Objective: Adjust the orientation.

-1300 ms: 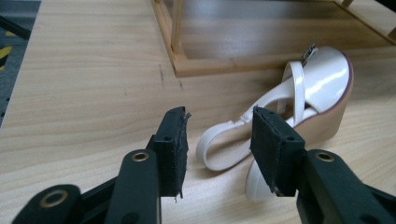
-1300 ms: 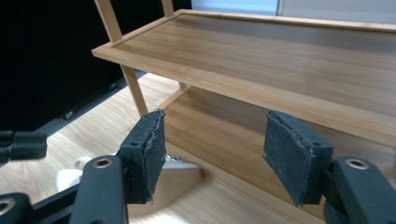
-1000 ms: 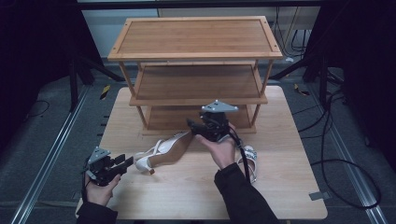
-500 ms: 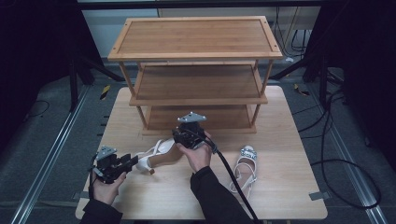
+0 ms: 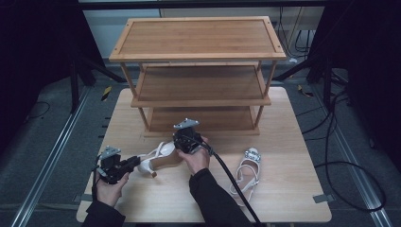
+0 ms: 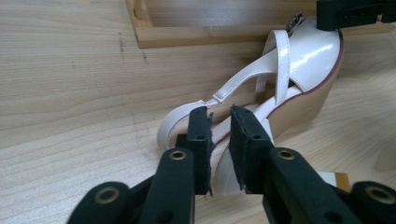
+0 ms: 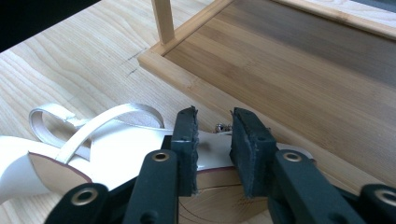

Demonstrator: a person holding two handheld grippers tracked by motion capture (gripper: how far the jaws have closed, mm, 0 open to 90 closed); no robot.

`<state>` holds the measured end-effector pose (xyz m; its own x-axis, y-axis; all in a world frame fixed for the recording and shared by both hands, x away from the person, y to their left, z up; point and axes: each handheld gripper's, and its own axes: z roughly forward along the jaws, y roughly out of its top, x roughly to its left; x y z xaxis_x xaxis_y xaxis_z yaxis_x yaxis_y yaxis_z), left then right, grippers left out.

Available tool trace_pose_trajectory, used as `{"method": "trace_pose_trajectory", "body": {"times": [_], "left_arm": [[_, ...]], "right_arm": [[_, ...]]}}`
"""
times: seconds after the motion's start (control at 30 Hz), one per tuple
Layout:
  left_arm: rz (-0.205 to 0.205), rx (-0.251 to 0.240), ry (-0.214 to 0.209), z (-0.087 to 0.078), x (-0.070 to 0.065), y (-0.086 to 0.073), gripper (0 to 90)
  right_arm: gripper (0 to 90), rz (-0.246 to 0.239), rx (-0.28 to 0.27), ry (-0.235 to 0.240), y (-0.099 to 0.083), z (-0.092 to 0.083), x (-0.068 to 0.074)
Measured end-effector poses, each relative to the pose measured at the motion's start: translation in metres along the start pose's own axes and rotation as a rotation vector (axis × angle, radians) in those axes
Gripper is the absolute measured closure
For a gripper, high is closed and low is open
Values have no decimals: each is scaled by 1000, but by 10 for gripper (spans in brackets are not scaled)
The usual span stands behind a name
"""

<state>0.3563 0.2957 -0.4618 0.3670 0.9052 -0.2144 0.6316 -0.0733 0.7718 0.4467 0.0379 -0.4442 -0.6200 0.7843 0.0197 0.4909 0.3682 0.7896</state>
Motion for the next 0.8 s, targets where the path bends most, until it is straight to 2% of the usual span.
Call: {"method": "trace_pose_trajectory", "body": {"times": [0.07,0.33,0.37,0.43,0.47,0.57,0.7,0.8], "left_arm": [[6,4,-4,-1,-1,0,795],[-12,16,-47,-5,-2,-4,813],[-19,27,-76,-5,-3,-5,804],[-17,30,-83,-5,-5,-6,811],[1,36,-73,-6,-8,-7,803],[7,49,-69,-6,-10,-7,804],[-5,59,-77,-6,-9,-8,804],[-1,76,-78,-6,-10,-10,805]], "right_arm": [[734,-4,4,-1,0,-1,1],[791,-4,6,5,-3,-16,2],[799,-16,10,2,-4,-20,4],[801,-17,10,1,-4,-22,5],[811,-10,1,10,-7,-27,5],[822,-9,-4,14,-10,-32,5],[831,-13,-16,22,-15,-39,6],[857,7,-18,41,-20,-46,7]]}}
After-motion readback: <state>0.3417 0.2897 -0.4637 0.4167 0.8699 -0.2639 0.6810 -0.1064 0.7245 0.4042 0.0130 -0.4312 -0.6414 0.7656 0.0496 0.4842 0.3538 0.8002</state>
